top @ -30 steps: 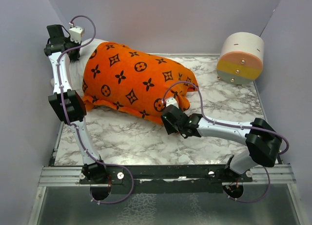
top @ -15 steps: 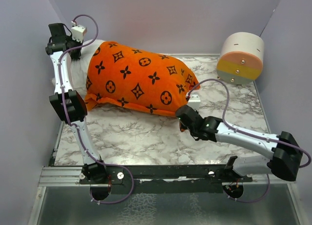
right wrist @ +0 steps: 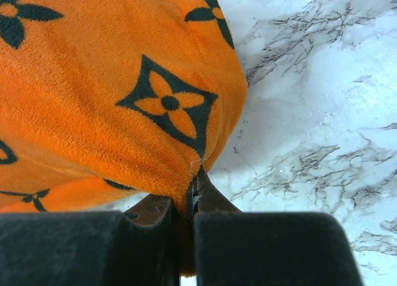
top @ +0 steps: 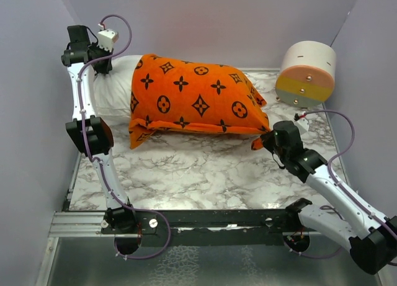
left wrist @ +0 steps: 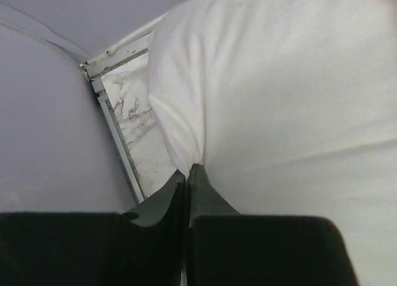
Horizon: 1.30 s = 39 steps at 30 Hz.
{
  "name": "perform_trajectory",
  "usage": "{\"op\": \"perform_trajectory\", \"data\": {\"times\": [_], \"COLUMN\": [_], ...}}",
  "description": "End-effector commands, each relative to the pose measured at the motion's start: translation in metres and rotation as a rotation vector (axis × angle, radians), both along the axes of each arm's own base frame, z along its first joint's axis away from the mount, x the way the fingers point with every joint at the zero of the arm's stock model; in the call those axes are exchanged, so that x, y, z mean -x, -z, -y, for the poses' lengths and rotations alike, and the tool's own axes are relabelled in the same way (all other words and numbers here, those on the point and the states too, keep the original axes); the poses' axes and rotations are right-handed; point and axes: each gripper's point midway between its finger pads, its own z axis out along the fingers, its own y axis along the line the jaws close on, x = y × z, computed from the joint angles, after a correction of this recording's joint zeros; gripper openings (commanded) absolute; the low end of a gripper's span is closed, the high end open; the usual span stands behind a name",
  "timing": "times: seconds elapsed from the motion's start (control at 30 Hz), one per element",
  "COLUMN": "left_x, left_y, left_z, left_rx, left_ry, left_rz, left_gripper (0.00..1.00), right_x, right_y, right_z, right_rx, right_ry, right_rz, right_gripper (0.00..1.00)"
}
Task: Remove the pillowcase from the pillow
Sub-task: Remove the pillow from the pillowcase.
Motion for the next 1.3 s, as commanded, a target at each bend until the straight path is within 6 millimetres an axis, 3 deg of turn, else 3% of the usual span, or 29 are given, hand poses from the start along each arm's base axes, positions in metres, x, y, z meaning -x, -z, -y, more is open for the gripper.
{"op": "perform_trajectory", "data": {"times": [0.0, 0.1, 0.17, 0.27, 0.4, 0.5, 0.6, 0.67, 0.73, 0.77, 0.83, 0.87, 0.93, 1.03, 1.17, 1.27], "left_x": [0.004, 0.024, 0.027, 0.022, 0.015, 0.011, 0.009, 0.007, 0.011, 0.016, 0.041, 0.059, 0.111, 0.164, 0.202, 0.22], "left_y": [-0.077, -0.038, -0.022, -0.029, -0.06, -0.059, -0.044, -0.037, -0.033, -0.033, -0.024, -0.013, 0.01, 0.035, 0.051, 0.059], "left_z": [-0.09, -0.067, -0.077, -0.125, -0.181, -0.195, -0.191, -0.171, -0.127, -0.1, -0.031, 0.001, 0.06, 0.112, 0.133, 0.137], "left_rx": [-0.195, -0.081, -0.094, -0.197, -0.327, -0.379, -0.357, -0.28, -0.136, -0.071, 0.089, 0.148, 0.231, 0.249, 0.221, 0.186], "left_ry": [-0.173, -0.086, -0.134, -0.291, -0.421, -0.435, -0.426, -0.37, -0.243, -0.166, 0.035, 0.127, 0.304, 0.485, 0.6, 0.634], "left_rz": [0.222, 0.085, 0.048, 0.102, 0.186, 0.178, 0.146, 0.137, 0.111, 0.09, -0.011, -0.085, -0.269, -0.377, -0.42, -0.452], "left_gripper": [0.0, 0.0, 0.0, 0.0, 0.0, 0.0, 0.0, 0.0, 0.0, 0.17, 0.86, 0.97, 0.99, 0.99, 0.99, 0.99], "right_x": [-0.001, 0.001, 0.009, 0.021, 0.026, 0.025, 0.025, 0.019, 0.009, 0.007, 0.001, 0.0, -0.004, -0.007, -0.002, 0.0], "right_y": [-0.004, 0.007, 0.015, 0.008, -0.007, -0.004, -0.002, -0.004, -0.004, 0.001, 0.011, 0.016, 0.022, 0.032, 0.041, 0.049], "right_z": [0.042, 0.038, 0.047, 0.075, 0.116, 0.127, 0.13, 0.122, 0.102, 0.096, 0.083, 0.078, 0.062, 0.026, -0.036, -0.064], "right_rx": [0.139, 0.138, 0.151, 0.145, 0.105, 0.114, 0.123, 0.113, 0.094, 0.081, 0.056, 0.041, 0.012, 0.005, 0.052, 0.032], "right_ry": [0.142, 0.117, 0.158, 0.272, 0.395, 0.424, 0.433, 0.379, 0.252, 0.219, 0.159, 0.142, 0.066, -0.039, -0.148, -0.2], "right_rz": [-0.021, -0.048, -0.069, -0.037, 0.024, -0.013, -0.015, 0.006, 0.014, -0.008, -0.051, -0.066, -0.061, -0.085, -0.134, -0.158], "right_gripper": [0.01, 0.01, 0.01, 0.01, 0.01, 0.01, 0.01, 0.01, 0.01, 0.01, 0.01, 0.01, 0.01, 0.01, 0.01, 0.01]}}
